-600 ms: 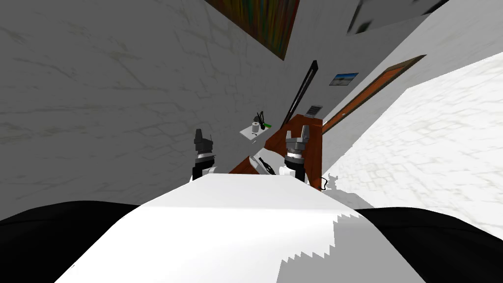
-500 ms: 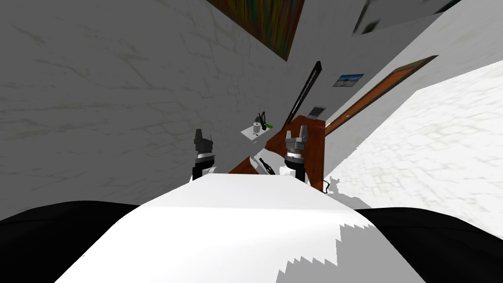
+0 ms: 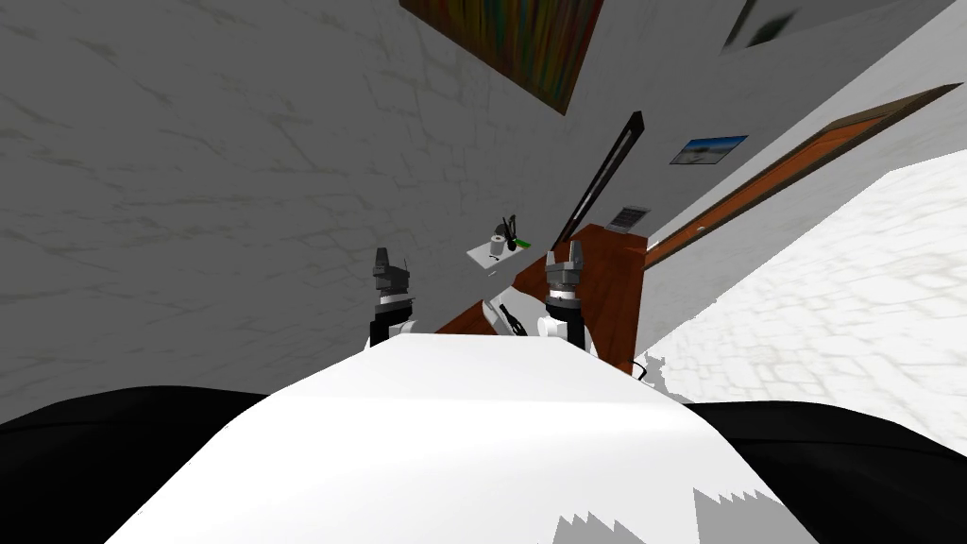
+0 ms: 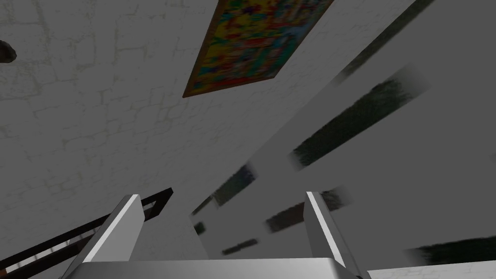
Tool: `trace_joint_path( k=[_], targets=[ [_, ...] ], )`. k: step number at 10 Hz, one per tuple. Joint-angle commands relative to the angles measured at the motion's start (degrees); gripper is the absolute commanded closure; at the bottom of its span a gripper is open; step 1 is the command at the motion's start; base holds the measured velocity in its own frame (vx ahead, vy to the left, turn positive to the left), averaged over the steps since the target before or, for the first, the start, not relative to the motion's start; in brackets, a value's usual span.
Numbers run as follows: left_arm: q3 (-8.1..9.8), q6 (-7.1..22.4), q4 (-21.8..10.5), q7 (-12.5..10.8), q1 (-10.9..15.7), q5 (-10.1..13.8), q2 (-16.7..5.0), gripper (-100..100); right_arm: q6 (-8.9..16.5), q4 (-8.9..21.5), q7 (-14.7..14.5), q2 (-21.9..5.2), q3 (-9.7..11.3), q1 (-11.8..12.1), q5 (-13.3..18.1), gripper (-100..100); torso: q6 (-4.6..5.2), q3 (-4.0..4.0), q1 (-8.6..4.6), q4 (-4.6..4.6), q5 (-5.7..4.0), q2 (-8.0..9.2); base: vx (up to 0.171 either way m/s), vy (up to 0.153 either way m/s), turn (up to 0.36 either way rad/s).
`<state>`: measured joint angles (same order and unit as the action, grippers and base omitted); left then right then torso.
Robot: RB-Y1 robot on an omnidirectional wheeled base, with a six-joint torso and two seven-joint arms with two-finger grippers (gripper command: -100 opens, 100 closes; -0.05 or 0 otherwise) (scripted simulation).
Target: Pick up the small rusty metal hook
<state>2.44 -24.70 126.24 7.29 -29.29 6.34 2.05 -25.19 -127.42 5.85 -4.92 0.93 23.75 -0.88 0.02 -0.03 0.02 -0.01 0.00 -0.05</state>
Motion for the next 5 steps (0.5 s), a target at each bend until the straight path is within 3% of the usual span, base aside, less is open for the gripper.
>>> trace_joint_path(
  k=[1, 5],
  targets=[
    [0.00, 0.0, 0.0, 0.0, 0.0, 0.0, 0.0, 0, 0.0, 0.0, 0.0, 0.0, 0.0, 0.0, 0.0, -100, 0.00, 0.00, 0.00, 0.00, 0.00, 0.00, 0.003, 0.004, -0.012],
    [0.00, 0.0, 0.0, 0.0, 0.0, 0.0, 0.0, 0, 0.0, 0.0, 0.0, 0.0, 0.0, 0.0, 0.0, -100, -0.01, 0.01, -0.05, 0.00, 0.00, 0.02, 0.004, 0.005, -0.015]
  ],
)
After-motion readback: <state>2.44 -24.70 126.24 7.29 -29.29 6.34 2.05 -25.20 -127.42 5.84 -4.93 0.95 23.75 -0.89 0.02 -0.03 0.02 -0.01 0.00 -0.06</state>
